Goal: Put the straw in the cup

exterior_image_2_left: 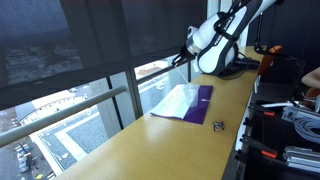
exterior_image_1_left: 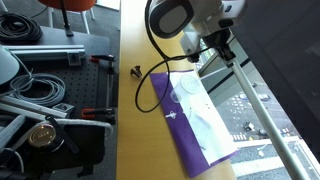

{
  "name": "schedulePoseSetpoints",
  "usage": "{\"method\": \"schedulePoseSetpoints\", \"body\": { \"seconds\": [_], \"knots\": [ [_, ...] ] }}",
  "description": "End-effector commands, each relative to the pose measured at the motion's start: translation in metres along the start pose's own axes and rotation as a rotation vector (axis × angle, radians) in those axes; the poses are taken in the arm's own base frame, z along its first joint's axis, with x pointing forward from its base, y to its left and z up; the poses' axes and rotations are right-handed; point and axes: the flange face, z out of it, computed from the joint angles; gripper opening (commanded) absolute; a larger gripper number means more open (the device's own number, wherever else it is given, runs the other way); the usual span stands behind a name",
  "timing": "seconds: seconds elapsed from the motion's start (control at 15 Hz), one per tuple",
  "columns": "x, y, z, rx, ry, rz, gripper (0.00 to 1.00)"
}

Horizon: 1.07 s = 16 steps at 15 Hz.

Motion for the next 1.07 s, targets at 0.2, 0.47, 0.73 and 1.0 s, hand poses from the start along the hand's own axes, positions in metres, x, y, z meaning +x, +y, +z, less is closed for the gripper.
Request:
{"method": "schedulePoseSetpoints", "body": {
  "seconds": [0.2,0.47,0.73,1.0],
  "knots": [
    [-0.015,-0.004,-0.023,-0.011,0.131,-0.023,0.00],
    [-0.024,-0.009,-0.028,-0.005,0.113,-0.041,0.00],
    [-0.033,-0.008,-0.034,-0.009,0.095,-0.060,0.00],
    [-0.042,-0.001,-0.045,-0.020,0.074,-0.078,0.00]
  ]
}}
